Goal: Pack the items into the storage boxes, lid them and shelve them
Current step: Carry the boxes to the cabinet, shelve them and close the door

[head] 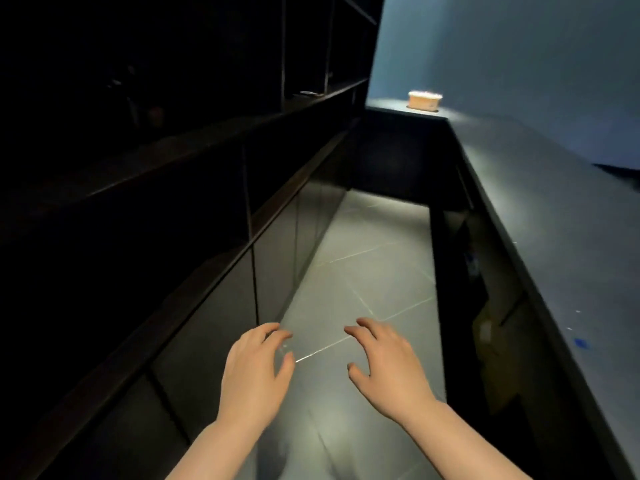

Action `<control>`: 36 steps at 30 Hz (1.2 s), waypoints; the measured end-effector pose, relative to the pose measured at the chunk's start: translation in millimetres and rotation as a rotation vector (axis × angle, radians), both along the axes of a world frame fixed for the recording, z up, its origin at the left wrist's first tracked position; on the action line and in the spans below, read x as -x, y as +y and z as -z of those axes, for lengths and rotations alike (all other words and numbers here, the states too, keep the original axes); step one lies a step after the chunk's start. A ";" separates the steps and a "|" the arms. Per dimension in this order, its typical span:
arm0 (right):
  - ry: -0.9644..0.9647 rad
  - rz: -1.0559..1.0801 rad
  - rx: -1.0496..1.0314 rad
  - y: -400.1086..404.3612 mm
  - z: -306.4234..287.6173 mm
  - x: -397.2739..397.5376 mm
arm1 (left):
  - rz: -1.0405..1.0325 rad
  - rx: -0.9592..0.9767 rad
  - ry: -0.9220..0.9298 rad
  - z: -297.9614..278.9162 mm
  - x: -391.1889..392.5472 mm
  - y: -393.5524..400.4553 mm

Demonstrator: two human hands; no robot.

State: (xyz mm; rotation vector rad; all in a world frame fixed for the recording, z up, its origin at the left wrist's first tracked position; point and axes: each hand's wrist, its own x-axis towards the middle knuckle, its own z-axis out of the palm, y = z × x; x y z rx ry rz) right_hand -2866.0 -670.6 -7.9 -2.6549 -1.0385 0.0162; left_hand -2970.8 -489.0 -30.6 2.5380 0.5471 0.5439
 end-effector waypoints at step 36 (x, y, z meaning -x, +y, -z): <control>-0.027 0.459 -0.006 96.5 -23.3 -707.3 | 0.356 0.033 -0.038 -34.1 -790.1 120.5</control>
